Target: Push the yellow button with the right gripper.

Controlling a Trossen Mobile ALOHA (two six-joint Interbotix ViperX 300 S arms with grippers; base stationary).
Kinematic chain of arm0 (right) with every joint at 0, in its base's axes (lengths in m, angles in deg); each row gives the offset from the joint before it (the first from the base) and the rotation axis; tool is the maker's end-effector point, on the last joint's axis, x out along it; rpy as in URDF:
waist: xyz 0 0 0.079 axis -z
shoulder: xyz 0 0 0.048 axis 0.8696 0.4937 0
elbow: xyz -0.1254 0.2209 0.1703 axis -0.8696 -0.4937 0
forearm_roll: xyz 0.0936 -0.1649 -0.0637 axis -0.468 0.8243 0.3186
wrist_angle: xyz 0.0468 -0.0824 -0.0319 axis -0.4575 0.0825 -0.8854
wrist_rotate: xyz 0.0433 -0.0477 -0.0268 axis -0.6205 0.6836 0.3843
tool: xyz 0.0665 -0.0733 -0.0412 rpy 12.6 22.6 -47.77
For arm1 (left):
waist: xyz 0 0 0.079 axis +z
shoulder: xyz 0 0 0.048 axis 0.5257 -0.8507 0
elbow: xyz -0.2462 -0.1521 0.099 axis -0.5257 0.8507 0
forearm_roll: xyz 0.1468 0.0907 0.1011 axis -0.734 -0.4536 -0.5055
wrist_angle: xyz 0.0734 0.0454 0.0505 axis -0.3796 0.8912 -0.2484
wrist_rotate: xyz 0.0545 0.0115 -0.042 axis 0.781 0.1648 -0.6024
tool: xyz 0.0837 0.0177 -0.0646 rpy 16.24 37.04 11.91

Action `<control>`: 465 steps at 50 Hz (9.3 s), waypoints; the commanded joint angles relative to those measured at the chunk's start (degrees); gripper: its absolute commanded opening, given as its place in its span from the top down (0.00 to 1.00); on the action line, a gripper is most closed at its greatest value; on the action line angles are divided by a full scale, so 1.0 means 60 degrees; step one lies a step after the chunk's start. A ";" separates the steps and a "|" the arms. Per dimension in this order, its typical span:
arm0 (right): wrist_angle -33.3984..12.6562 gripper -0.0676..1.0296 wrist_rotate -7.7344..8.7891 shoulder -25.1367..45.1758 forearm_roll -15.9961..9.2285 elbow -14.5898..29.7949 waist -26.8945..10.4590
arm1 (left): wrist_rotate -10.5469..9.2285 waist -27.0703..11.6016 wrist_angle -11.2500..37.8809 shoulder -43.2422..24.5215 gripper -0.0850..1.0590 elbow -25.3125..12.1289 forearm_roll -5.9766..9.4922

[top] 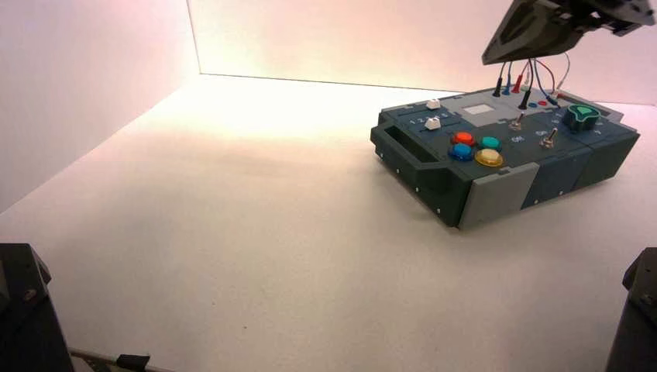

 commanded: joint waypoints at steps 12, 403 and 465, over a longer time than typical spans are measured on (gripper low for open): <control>-0.1333 0.96 -0.0688 -0.1055 0.0308 0.0044 0.1040 | -0.0029 -0.0234 -0.0117 0.0293 0.95 0.0029 0.0015; 0.0425 0.96 -0.2827 0.1626 0.1904 0.0527 0.0425 | -0.0044 -0.0352 -0.0615 -0.0352 0.95 -0.0322 0.0015; 0.0615 0.96 -0.2710 0.2344 0.2036 0.0688 0.0366 | -0.0029 -0.0337 -0.0615 -0.0308 0.95 -0.0220 0.0015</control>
